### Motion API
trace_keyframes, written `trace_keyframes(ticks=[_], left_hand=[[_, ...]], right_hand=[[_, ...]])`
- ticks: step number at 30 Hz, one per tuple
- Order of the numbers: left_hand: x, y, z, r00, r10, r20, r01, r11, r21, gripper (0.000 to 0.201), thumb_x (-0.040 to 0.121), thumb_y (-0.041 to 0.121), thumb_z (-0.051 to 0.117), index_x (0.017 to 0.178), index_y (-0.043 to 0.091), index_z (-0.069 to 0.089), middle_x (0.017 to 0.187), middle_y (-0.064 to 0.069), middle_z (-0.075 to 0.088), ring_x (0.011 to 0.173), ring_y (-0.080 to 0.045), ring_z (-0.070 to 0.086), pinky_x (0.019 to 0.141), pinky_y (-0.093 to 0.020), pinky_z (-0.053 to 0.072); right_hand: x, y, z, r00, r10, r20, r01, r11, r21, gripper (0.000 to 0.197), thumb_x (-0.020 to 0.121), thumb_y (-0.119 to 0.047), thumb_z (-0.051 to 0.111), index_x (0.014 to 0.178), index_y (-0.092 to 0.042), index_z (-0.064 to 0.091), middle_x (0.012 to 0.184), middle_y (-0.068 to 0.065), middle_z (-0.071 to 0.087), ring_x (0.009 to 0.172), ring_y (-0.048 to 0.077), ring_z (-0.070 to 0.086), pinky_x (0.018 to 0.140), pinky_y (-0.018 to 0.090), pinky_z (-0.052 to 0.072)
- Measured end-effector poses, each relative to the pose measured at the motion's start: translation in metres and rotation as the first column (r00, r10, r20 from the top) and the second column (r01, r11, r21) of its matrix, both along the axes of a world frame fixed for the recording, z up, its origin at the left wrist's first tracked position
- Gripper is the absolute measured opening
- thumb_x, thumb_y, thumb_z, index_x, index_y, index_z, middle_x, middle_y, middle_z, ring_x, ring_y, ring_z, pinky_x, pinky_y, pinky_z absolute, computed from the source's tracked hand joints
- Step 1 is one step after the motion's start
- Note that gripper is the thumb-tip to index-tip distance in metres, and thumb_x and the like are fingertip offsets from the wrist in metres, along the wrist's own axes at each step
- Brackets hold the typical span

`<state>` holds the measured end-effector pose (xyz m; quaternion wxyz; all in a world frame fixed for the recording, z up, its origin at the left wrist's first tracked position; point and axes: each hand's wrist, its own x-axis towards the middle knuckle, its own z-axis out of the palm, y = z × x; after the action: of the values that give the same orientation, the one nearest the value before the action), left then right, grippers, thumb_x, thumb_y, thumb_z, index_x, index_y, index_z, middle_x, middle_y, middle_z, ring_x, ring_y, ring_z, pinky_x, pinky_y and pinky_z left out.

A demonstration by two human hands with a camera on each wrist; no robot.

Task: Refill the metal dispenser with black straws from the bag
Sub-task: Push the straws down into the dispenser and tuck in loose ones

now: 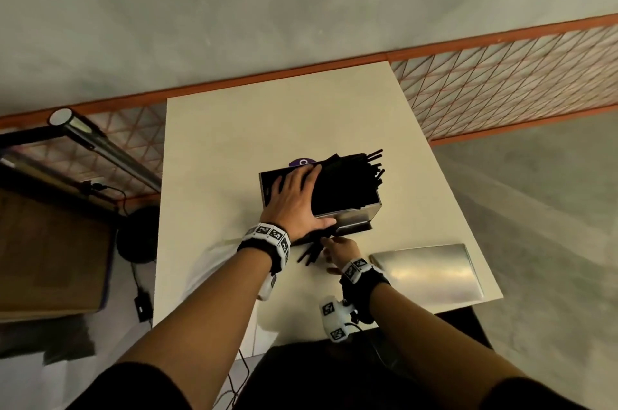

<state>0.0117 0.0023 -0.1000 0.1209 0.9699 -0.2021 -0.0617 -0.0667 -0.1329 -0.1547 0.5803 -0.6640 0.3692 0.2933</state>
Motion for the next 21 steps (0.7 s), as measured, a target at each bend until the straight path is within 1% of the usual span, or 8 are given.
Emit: trace_keyframes(ticks=[2, 5, 8, 10, 12, 14, 18, 21], left_hand=[[-0.002, 0.002, 0.0, 0.998, -0.012, 0.061, 0.012, 1.0, -0.001, 0.122, 0.067, 0.078, 0.071, 0.161, 0.025, 0.013, 0.162, -0.004, 0.022, 0.149, -0.026, 0.026, 0.123, -0.058, 0.02], [-0.001, 0.003, 0.002, 0.994, -0.023, 0.106, 0.021, 0.999, 0.025, 0.126, 0.065, 0.079, 0.071, 0.161, 0.023, 0.013, 0.164, -0.006, 0.017, 0.152, -0.027, 0.021, 0.122, -0.064, 0.016], [0.005, 0.001, 0.006, 0.999, -0.016, 0.034, 0.012, 0.993, 0.113, 0.133, 0.067, 0.086, 0.063, 0.162, 0.019, 0.0, 0.168, -0.01, 0.01, 0.157, -0.028, 0.007, 0.123, -0.065, 0.008], [0.015, -0.001, 0.01, 1.0, -0.011, -0.024, 0.015, 0.988, 0.154, 0.135, 0.068, 0.088, 0.06, 0.162, 0.016, -0.004, 0.168, -0.011, 0.011, 0.157, -0.028, 0.005, 0.124, -0.064, 0.006], [0.029, -0.001, 0.017, 0.996, -0.005, -0.084, 0.018, 0.988, 0.151, 0.136, 0.068, 0.088, 0.061, 0.162, 0.015, -0.005, 0.168, -0.011, 0.012, 0.157, -0.028, 0.006, 0.125, -0.062, 0.006], [0.042, 0.0, 0.023, 0.992, -0.004, -0.127, 0.022, 0.99, 0.14, 0.135, 0.069, 0.087, 0.062, 0.162, 0.014, -0.001, 0.169, -0.01, 0.013, 0.157, -0.026, 0.007, 0.125, -0.061, 0.006], [0.06, 0.006, 0.022, 0.992, -0.013, -0.126, 0.025, 0.996, 0.089, 0.127, 0.068, 0.087, 0.061, 0.161, 0.014, 0.015, 0.168, -0.008, 0.018, 0.156, -0.024, 0.012, 0.125, -0.059, 0.009], [0.069, 0.008, 0.02, 0.992, -0.021, -0.122, 0.029, 0.998, 0.061, 0.126, 0.065, 0.09, 0.057, 0.16, 0.017, 0.02, 0.166, -0.007, 0.024, 0.155, -0.023, 0.019, 0.125, -0.057, 0.014]], right_hand=[[0.001, 0.002, -0.001, 0.999, -0.041, -0.015, 0.041, 0.999, 0.031, 0.024, 0.094, -0.031, 0.063, 0.105, -0.01, 0.064, 0.083, 0.006, 0.063, 0.073, 0.021, 0.059, 0.069, 0.038, 0.053], [0.005, 0.004, -0.004, 0.993, -0.112, -0.041, 0.115, 0.99, 0.085, 0.024, 0.092, -0.029, 0.066, 0.105, -0.01, 0.064, 0.086, 0.005, 0.063, 0.082, 0.022, 0.061, 0.072, 0.04, 0.052], [0.006, 0.003, -0.006, 0.988, -0.148, -0.05, 0.152, 0.982, 0.107, 0.022, 0.091, -0.029, 0.068, 0.101, -0.01, 0.064, 0.086, 0.004, 0.064, 0.087, 0.023, 0.062, 0.079, 0.044, 0.053], [0.008, 0.003, -0.007, 0.989, -0.14, -0.05, 0.145, 0.983, 0.116, 0.024, 0.091, -0.031, 0.068, 0.103, -0.01, 0.063, 0.089, 0.005, 0.064, 0.087, 0.023, 0.062, 0.081, 0.044, 0.053], [0.01, 0.002, -0.008, 0.99, -0.138, -0.039, 0.141, 0.983, 0.12, 0.027, 0.091, -0.032, 0.067, 0.107, -0.011, 0.063, 0.091, 0.005, 0.064, 0.085, 0.022, 0.061, 0.083, 0.045, 0.054], [0.013, 0.002, -0.009, 0.989, -0.145, -0.021, 0.147, 0.981, 0.127, 0.029, 0.09, -0.036, 0.068, 0.107, -0.014, 0.062, 0.091, 0.003, 0.063, 0.086, 0.021, 0.061, 0.085, 0.047, 0.054], [0.023, 0.004, -0.007, 0.984, -0.177, -0.018, 0.178, 0.968, 0.176, 0.037, 0.087, -0.046, 0.069, 0.108, -0.018, 0.058, 0.097, -0.002, 0.062, 0.101, 0.025, 0.061, 0.086, 0.049, 0.054], [0.029, 0.007, -0.004, 0.973, -0.23, -0.03, 0.231, 0.948, 0.22, 0.041, 0.087, -0.045, 0.069, 0.112, -0.014, 0.059, 0.11, 0.005, 0.063, 0.107, 0.027, 0.058, 0.081, 0.046, 0.053]])
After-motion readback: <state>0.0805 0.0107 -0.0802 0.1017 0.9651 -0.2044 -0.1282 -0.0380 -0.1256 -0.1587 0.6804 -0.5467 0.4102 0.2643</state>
